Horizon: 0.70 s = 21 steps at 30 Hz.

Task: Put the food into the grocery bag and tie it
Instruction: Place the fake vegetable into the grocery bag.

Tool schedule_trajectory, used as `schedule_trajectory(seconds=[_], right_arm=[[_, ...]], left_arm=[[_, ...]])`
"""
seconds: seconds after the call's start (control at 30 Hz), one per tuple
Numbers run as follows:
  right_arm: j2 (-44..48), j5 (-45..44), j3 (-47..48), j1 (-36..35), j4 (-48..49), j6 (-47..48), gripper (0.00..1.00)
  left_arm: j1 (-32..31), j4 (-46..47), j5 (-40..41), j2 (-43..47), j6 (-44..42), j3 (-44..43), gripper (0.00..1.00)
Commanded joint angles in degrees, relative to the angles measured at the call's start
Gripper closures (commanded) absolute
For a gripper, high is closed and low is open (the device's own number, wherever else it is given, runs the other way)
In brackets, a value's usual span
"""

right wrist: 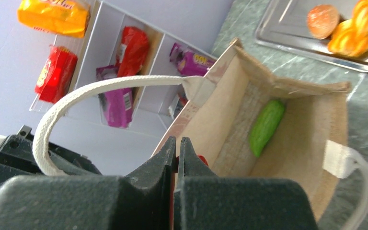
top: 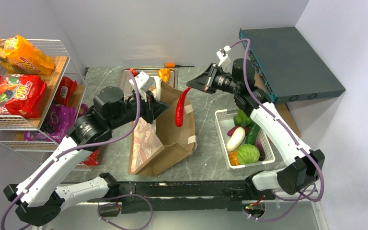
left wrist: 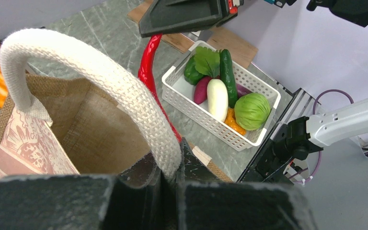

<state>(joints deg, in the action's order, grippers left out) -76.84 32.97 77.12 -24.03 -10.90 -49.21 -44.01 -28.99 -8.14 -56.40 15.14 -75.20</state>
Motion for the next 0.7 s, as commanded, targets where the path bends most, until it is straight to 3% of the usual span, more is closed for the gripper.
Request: schedule_trajectory(seconds=[0.0,0.13,0.17,0.23,0.27,0.33,0.67], right_arm=[[0.12,3.06,-0.44,-2.11,6.72,-2.70,1.00],[-0.93,4.98,-0.13,-3.16,6.98,-2.69,1.00],[-1.82,6.63,0.36,-3.39,6.65,-2.68,0.86],[-4.74,10.56,3.07,-3.80,3.40,-1.21,0.20],[-6.19,11.03,5.27,-4.20,-0.52,0.58,0.04],[-7.68,10.16,8.36,-4.92,-7.86,4.62,0.00],[-5.00,-1.12,11.52,-4.92,-22.46,16.49,0.00]], left_arm=[[0.13,3.66,0.41,2.11,-0.17,-0.17,1.00],[0.09,3.77,0.51,2.44,0.01,0.17,1.00],[0.14,3.72,0.57,2.48,-0.02,0.18,1.00],[0.15,3.72,0.53,2.44,-0.02,0.12,1.00],[0.10,3.72,0.48,2.44,0.05,0.05,1.00],[0.09,3.62,0.56,2.38,0.13,-0.14,1.00],[0.15,3.50,0.41,2.70,0.86,0.01,1.00]])
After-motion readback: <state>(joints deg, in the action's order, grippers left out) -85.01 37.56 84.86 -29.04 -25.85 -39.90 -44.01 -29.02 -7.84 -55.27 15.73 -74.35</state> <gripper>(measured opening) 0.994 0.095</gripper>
